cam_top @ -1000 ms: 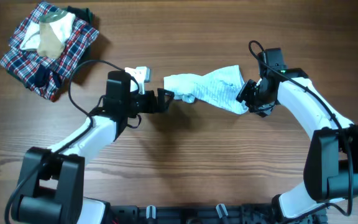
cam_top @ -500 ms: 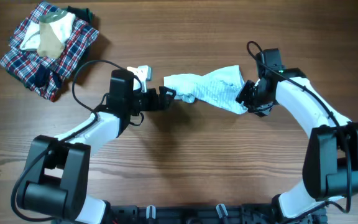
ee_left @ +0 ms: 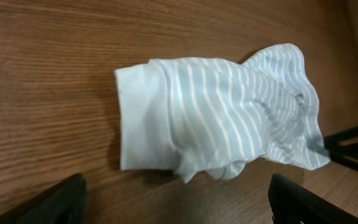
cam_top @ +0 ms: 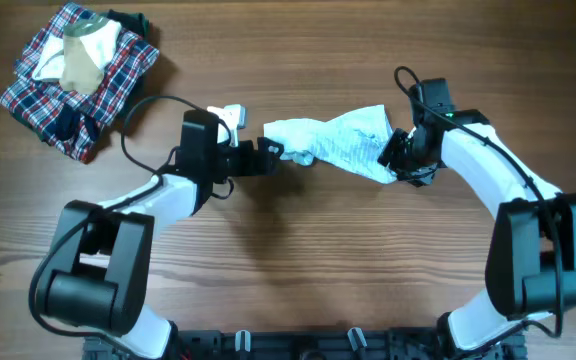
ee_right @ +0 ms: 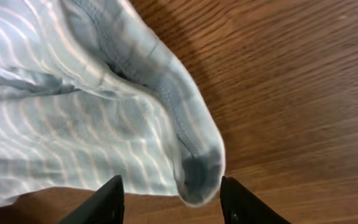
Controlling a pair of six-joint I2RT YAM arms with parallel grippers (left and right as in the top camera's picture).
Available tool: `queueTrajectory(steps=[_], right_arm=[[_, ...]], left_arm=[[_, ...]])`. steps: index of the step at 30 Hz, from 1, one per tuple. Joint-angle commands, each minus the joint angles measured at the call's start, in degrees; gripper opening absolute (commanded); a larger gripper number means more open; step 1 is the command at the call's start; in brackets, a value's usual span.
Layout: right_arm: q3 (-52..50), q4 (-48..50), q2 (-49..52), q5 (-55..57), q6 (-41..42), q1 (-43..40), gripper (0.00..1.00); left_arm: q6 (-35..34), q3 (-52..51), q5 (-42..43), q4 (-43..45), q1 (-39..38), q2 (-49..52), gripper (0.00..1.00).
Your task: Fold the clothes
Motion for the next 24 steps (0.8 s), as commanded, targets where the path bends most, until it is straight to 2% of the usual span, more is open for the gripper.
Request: queueTrajectory(steps=[1, 10, 13, 16, 18, 24], right_arm=[[-0.4, 0.8, 2.4, 1.0, -0.1, 1.5, 0.51], [-0.4, 1.2, 3.4, 1.0, -0.1, 1.7, 0.5], [-0.4, 1.2, 3.9, 1.0, -0.1, 1.7, 0.29], [-0.4, 1.0, 3.9, 1.0, -0.1, 1.7, 0.24], [-0.4, 1.0, 3.9, 1.0, -0.1, 1.7, 0.15], [-0.4, 1.0, 3.9, 1.0, -0.1, 1.7, 0.13]], left_arm=[[-0.1, 2.1, -0.5, 0.1, -1.1, 2.3, 0.94], [-0.1, 2.2, -0.5, -0.2, -1.1, 3.3, 0.92], [-0.1, 2.3, -0.5, -0.2, -1.1, 3.8, 0.88], [-0.1, 2.3, -0.5, -0.3, -1.0, 3.8, 0.87], [-0.1, 2.3, -0.5, -0.3, -1.0, 3.8, 0.83], [-0.1, 2.3, -0.7, -0.3, -1.0, 3.9, 0.76]])
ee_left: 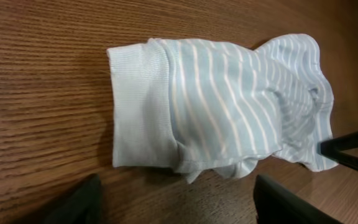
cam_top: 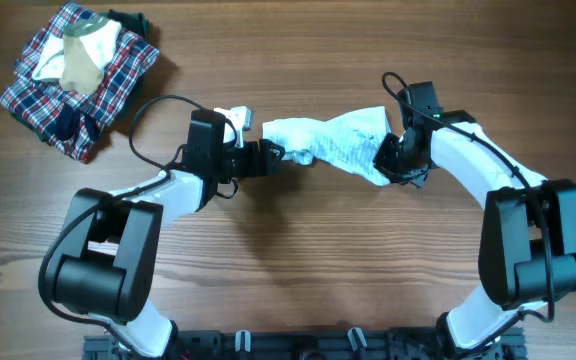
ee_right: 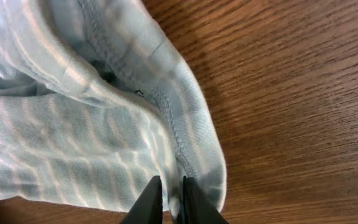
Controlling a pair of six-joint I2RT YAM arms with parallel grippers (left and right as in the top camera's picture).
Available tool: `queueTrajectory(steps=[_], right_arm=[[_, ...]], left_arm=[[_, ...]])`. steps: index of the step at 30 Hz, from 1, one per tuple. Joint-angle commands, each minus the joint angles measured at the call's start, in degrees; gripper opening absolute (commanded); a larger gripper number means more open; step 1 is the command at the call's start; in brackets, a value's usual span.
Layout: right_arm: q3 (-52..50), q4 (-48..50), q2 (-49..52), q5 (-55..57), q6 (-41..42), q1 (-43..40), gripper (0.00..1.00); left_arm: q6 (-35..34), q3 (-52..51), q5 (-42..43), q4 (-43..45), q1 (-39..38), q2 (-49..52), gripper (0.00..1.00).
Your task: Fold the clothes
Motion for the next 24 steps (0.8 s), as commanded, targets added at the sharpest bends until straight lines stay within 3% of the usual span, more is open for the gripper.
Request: queueTrajectory(steps=[1, 20, 21, 24], right_arm=[[-0.3, 0.0, 1.2, 0.7, 0.1, 0.2, 0.13], [-0.3, -1.0, 1.2, 0.7, 0.0, 0.2, 0.12], [-0.3, -1.2, 1.2, 0.7, -0.1, 0.2, 0.13], [-0.3, -1.4, 1.2, 0.7, -0.1, 0.2, 0.12]], left_arm=[[0.0, 1.0, -0.7, 0.2, -0.2, 0.8, 0.76], [-0.4, 5.5, -2.1, -1.6, -0.2, 5.7, 0.8], [-0.4, 6.1, -2.0, -2.1, -0.2, 6.1, 0.79], [-0.4, 6.3, -2.0, -2.6, -0.2, 6.2, 0.62]])
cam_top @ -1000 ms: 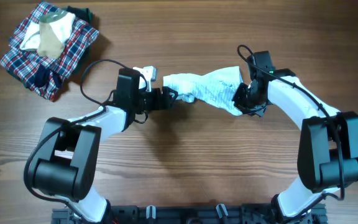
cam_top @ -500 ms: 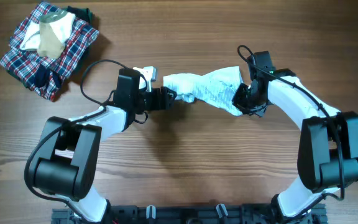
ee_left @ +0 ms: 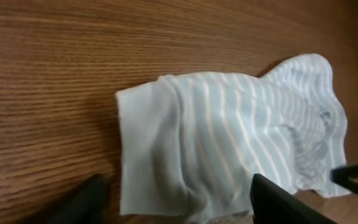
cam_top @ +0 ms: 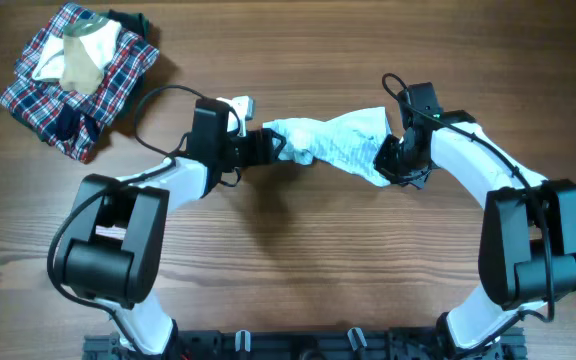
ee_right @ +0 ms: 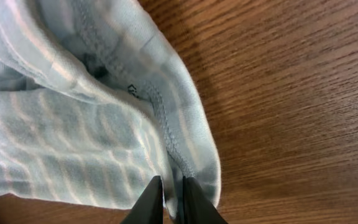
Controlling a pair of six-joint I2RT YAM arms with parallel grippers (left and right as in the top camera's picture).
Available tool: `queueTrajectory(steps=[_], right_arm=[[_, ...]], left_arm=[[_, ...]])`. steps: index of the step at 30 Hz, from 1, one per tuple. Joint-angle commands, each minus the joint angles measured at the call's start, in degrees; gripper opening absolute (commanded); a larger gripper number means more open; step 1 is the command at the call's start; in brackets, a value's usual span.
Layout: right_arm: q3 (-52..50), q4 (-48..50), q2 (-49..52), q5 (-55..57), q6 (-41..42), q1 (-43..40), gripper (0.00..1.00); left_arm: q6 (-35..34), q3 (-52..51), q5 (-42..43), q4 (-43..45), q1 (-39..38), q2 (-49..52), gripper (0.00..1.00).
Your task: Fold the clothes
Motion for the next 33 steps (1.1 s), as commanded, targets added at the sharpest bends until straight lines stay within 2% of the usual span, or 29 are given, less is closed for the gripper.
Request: queueTrajectory(steps=[1, 3, 6, 8, 10, 12, 14, 22, 23, 24, 25, 28, 33], right_arm=[[-0.3, -0.3, 1.2, 0.7, -0.1, 0.2, 0.12], [-0.3, -0.3, 1.2, 0.7, 0.0, 0.2, 0.12], [-0.3, -0.3, 1.2, 0.7, 0.1, 0.2, 0.12], [-0.3, -0.3, 1.2, 0.7, 0.1, 0.2, 0.12], [-0.3, -0.3, 1.2, 0.7, 0.1, 0.2, 0.1], [-0.3, -0.3, 1.2, 0.7, 0.1, 0.2, 0.04], [-0.3, -0.3, 1.2, 0.7, 0.1, 0.2, 0.04], [-0.3, -0.2, 1.2, 0.7, 0.1, 0.2, 0.04], [-0.3, -0.2, 1.2, 0.7, 0.1, 0.2, 0.04], [-0.3, -0.2, 1.2, 0.7, 0.1, 0.2, 0.04], [-0.3, -0.2, 1.2, 0.7, 0.1, 0.2, 0.04], [-0.3, -0.2, 1.2, 0.7, 0.1, 0.2, 0.04], [-0.3, -0.3, 1.2, 0.6, 0.1, 0.1, 0.04]], left_arm=[[-0.1, 0.6, -0.7, -1.4, -0.2, 1.7, 0.59], [-0.1, 0.6, -0.7, -3.1, -0.2, 1.7, 0.47], [0.0, 0.6, -0.5, -4.5, -0.2, 1.7, 0.35], [0.0, 0.6, -0.5, -4.5, -0.2, 1.7, 0.23], [0.0, 0.6, -0.5, -4.5, -0.2, 1.7, 0.16], [0.0, 0.7, -0.5, -4.5, -0.1, 1.6, 0.11], [0.0, 1.0, -0.5, -4.6, -0.1, 1.6, 0.04], [0.0, 1.1, -0.5, -4.8, -0.1, 1.5, 0.04], [0.0, 1.1, -0.5, -4.8, -0.1, 1.5, 0.08], [0.4, 1.1, -0.6, -4.8, -0.1, 1.5, 0.27], [0.4, 1.1, -0.8, -4.8, -0.1, 1.5, 0.31], [0.4, 1.1, -1.1, -5.2, -0.1, 1.5, 0.42], [0.4, 1.1, -3.1, -6.3, -0.2, 1.5, 0.47]])
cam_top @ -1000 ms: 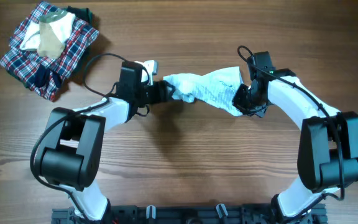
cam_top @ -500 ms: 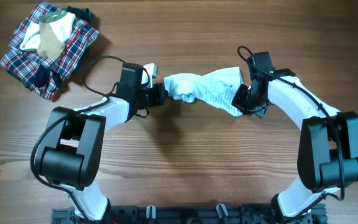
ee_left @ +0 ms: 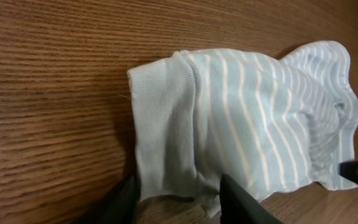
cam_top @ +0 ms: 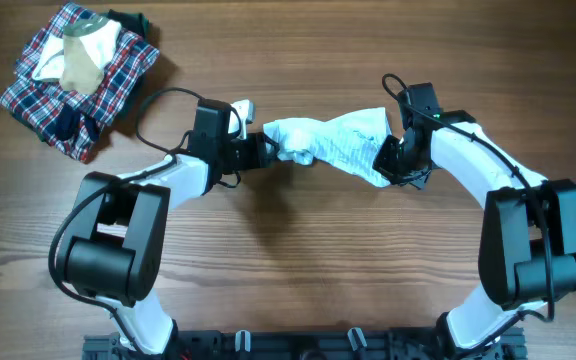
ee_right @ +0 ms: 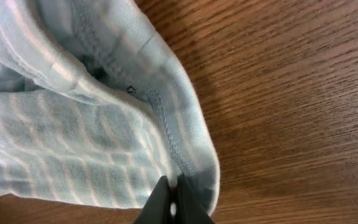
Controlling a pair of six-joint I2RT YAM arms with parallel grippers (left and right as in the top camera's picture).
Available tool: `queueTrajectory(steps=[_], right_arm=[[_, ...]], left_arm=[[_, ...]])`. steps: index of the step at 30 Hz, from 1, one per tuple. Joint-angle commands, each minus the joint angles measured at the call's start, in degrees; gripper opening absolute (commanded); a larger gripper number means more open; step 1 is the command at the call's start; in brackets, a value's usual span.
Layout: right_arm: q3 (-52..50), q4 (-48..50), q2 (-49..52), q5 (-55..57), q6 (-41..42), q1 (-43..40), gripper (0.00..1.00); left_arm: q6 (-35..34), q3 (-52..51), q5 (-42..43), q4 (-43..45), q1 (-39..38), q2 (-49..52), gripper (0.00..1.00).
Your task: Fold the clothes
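A light-blue, white-striped garment lies crumpled on the wooden table between my two arms. Its plain cuff end points at my left gripper. That gripper is open but narrowed, its fingers straddling the cuff's lower corner. My right gripper is at the garment's other end. In the right wrist view it is shut on the stitched hem, the fingertips pinched together with cloth between them.
A pile of other clothes, a plaid shirt with a cream piece on top, lies at the table's far left corner. The left arm's cable loops over the wood beside it.
My left gripper's fingers stand much closer together, now either side of the cuff's corner instead of wide apart. The right gripper still pinches the hem, its tips fully together. The garment lies as before.
At first both grippers were open, the left wide apart short of the cuff, the right straddling the hem. Then the right was shut on the hem. The left moved up to the cuff still wide, and now its fingers have narrowed round it.
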Motion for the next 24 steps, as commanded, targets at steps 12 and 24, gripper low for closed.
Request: queueTrajectory(steps=[12, 24], right_arm=[[-0.3, -1.1, 1.2, 0.3, 0.0, 0.1, 0.04], [-0.2, -1.2, 1.0, 0.3, -0.1, 0.1, 0.04]], left_arm=[[0.5, -0.1, -9.0, -2.1, -4.2, 2.7, 0.36], [0.5, 1.4, -9.0, -4.3, -4.2, 4.4, 0.04]])
